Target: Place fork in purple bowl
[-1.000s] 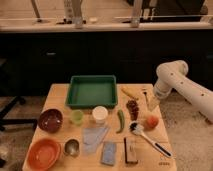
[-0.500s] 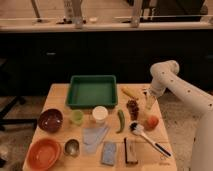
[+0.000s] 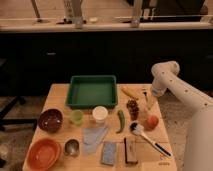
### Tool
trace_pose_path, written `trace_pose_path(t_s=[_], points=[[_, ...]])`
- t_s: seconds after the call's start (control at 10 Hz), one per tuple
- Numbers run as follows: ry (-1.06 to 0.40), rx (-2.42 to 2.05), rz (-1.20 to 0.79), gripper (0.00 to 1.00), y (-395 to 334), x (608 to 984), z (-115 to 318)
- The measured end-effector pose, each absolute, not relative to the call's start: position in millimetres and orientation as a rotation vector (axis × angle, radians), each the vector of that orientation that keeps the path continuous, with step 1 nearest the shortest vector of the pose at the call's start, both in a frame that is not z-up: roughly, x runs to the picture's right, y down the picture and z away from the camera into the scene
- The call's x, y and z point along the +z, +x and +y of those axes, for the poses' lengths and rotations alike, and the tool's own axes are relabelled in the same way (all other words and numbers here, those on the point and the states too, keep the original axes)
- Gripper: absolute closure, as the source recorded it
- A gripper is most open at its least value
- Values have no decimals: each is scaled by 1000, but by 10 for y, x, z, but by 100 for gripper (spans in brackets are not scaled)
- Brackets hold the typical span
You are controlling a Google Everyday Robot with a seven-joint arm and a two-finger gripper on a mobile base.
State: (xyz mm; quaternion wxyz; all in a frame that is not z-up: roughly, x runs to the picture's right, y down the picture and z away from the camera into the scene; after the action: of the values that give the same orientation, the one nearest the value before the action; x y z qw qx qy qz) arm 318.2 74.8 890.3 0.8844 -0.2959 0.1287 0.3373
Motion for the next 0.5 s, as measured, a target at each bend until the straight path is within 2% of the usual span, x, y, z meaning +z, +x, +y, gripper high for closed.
trace_pose_path(t_s=[0.5], points=[[-604,745,265,20,3170,9042,652]])
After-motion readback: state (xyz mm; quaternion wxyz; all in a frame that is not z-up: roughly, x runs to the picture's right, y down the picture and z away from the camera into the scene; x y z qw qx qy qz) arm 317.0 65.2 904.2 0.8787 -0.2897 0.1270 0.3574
